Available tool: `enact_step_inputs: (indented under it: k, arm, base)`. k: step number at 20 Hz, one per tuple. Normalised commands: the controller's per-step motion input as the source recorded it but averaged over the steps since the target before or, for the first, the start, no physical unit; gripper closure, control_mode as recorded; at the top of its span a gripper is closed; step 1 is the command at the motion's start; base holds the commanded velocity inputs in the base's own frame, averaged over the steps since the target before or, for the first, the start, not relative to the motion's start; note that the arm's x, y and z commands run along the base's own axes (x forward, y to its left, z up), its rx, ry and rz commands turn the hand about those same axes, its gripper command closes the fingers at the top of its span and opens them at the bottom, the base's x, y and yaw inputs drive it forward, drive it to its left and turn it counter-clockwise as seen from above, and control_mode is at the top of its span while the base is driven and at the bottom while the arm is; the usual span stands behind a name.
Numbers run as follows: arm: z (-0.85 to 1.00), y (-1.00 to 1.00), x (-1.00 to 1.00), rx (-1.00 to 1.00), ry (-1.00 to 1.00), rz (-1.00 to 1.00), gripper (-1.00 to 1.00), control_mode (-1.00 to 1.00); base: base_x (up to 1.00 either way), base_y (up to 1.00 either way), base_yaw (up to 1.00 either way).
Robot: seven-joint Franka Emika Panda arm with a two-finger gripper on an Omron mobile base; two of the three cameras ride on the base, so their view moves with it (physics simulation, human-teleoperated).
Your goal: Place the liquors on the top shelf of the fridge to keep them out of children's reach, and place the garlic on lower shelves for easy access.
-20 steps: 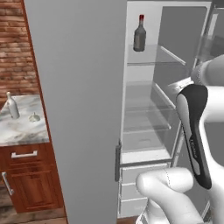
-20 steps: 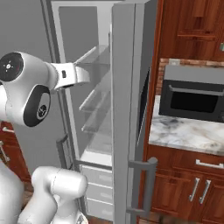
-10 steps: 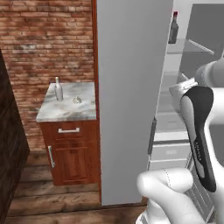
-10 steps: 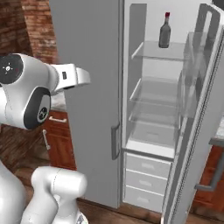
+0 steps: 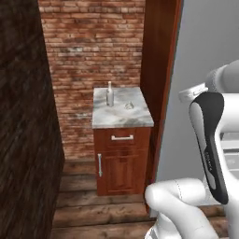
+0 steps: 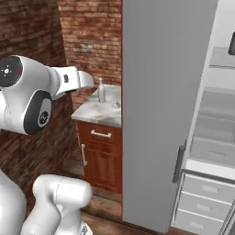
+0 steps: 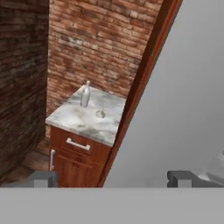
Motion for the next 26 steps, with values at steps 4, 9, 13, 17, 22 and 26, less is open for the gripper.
enact_step_inputs:
  k: [4, 9, 13, 17, 22, 26]
  arm:
    - [0.00, 0.00, 0.00, 0.00, 0.00, 0.00, -1.00, 1.00]
    - [0.00, 0.00, 0.00, 0.00, 0.00, 0.00, -1.00, 1.00]
    - [0.00, 0.00, 0.00, 0.00, 0.00, 0.00, -1.00, 1.00]
    - [0.00, 0.00, 0.00, 0.00, 0.00, 0.00, -1.00, 1.00]
    - [0.00, 0.00, 0.00, 0.00, 0.00, 0.00, -1.00, 1.00]
    - [0.00, 0.00, 0.00, 0.00, 0.00, 0.00, -1.00, 1.00]
  base:
    - [0.61, 0.88, -0.06]
    - [0.63, 0.50, -0.14]
    - [0.63, 0.26, -0.18]
    - [0.66, 0.26, -0.18]
    - [0.68, 0.38, -0.18]
    - [0.66, 0.40, -0.18]
